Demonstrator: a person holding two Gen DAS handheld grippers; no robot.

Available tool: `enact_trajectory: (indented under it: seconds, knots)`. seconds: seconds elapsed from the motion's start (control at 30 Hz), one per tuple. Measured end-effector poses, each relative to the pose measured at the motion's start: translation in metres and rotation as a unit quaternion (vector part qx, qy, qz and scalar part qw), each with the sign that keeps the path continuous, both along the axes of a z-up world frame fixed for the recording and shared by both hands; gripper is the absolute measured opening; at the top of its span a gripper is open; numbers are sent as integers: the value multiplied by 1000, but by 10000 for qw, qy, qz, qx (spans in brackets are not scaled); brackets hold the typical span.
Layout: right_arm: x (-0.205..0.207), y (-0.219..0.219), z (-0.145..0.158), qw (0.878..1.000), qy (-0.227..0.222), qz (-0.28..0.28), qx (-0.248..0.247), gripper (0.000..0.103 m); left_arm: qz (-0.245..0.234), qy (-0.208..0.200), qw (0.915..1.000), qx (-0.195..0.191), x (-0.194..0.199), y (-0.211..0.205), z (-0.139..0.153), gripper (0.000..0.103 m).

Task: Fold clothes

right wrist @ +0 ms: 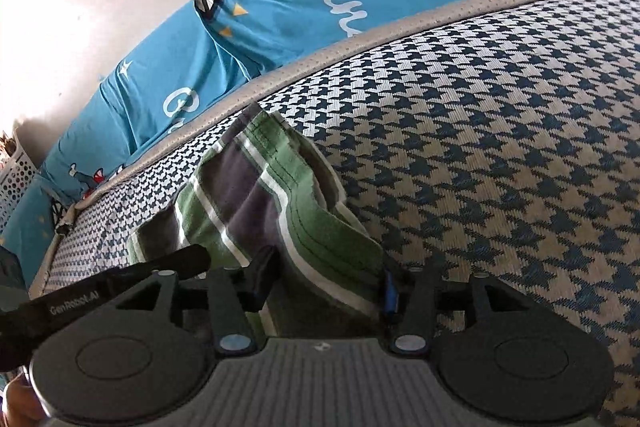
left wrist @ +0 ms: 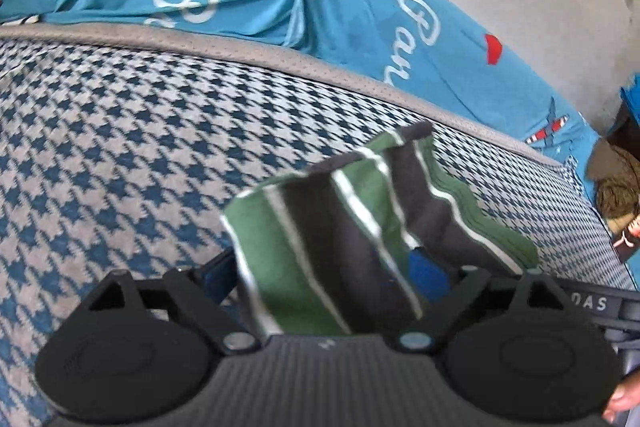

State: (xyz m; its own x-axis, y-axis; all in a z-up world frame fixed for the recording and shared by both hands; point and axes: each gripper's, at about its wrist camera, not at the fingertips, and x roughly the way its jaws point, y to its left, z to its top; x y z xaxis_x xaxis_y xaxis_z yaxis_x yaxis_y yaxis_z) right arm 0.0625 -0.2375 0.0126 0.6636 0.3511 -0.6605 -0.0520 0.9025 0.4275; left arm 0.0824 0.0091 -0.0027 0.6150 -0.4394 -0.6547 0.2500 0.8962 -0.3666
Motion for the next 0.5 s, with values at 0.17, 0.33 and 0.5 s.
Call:
enact_trajectory:
  seconds: [0.17, 0.33, 0.5]
  knots:
    - [-2, 10, 2, 9990, -174, 195, -359, 41, -247, -82, 9997, 28, -4, -12, 3, 38]
    - [-9, 19, 13, 9957, -572, 397, -607, 31, -228, -425, 9984, 284, -15, -18, 14, 32]
    - [-17, 31, 25, 9905, -961, 562, -802, 30, -240, -1015, 9898, 975, -34, -35, 24, 32]
